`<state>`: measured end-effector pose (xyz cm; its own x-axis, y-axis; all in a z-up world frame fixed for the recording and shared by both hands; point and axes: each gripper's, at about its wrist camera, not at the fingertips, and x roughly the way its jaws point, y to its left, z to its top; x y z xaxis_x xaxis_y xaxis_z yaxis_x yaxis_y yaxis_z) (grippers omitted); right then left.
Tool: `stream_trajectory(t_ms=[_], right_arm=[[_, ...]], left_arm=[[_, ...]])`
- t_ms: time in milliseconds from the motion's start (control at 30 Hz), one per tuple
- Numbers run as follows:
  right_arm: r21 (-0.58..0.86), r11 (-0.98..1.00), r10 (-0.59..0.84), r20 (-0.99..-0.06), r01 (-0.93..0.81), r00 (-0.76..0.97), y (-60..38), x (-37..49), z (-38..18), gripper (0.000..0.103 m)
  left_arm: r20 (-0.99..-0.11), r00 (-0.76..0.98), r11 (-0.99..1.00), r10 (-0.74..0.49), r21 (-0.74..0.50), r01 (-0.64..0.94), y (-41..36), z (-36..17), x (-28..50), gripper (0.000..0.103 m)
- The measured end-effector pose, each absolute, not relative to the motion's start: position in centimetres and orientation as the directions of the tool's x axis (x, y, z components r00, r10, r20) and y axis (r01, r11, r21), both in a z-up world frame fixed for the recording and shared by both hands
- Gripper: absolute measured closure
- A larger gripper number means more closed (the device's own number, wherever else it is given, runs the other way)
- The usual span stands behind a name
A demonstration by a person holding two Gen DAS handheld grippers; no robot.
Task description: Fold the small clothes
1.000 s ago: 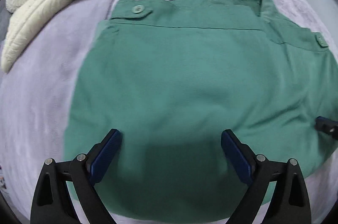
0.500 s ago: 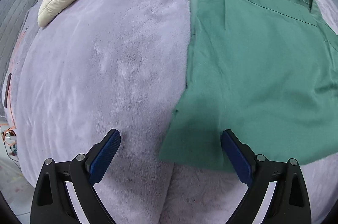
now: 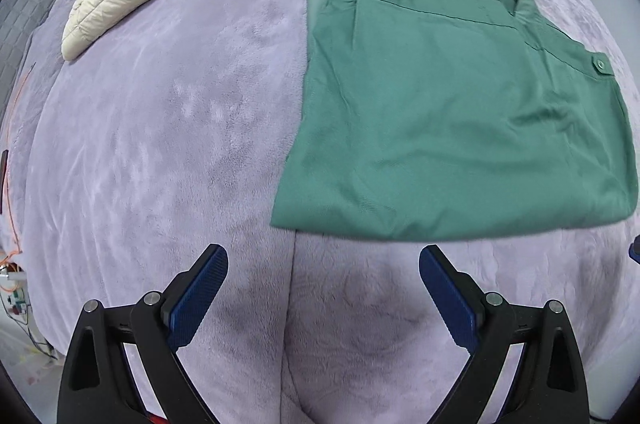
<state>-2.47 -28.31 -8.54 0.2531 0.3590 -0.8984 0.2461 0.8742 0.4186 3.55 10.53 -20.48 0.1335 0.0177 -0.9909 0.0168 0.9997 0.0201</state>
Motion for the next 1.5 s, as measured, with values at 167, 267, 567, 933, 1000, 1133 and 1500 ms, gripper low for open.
stream_trajectory(t_ms=[167, 267, 567, 933, 1000, 1133, 1500], right_arm=[[0.409, 0.88, 0.354, -0.904, 0.241, 0.24, -26.2, -3.4, -8.1, 0.039], [0.413, 0.876, 0.356, -0.902, 0.249, 0.243, -25.2, -3.9, -7.8, 0.03], [0.411, 0.875, 0.363, -0.906, 0.254, 0.218, -22.7, -4.6, -7.8, 0.021], [0.436, 0.849, 0.392, -0.899, 0.3, 0.195, -21.1, -4.4, -9.1, 0.017], [0.452, 0.831, 0.414, -0.892, 0.324, 0.183, -20.7, -4.4, -9.8, 0.017], [0.482, 0.794, 0.455, -0.875, 0.37, 0.165, -19.8, -4.3, -11.2, 0.017], [0.609, 0.661, 0.598, -0.78, 0.439, 0.182, -16.0, -2.6, -14.9, 0.017]], left_arm=[[-0.992, 0.129, 0.999, 0.007, 0.011, 0.031, 10.5, -19.3, 2.9, 0.006], [-0.99, 0.142, 1.0, -0.007, -0.003, 0.027, 10.7, -19.4, 2.9, 0.006], [-0.985, 0.169, 0.999, -0.022, -0.016, 0.038, 11.0, -19.4, 3.2, 0.001], [-0.988, 0.155, 0.999, -0.016, -0.009, 0.046, 11.7, -19.9, 3.3, 0.001], [-0.989, 0.143, 0.999, -0.019, -0.013, 0.043, 12.0, -20.2, 3.4, 0.001], [-0.992, 0.126, 1.0, 0.026, 0.028, 0.013, 12.9, -21.1, 3.8, 0.001], [-0.996, 0.065, 0.995, -0.067, -0.072, -0.066, 16.9, -22.9, 4.7, 0.001]])
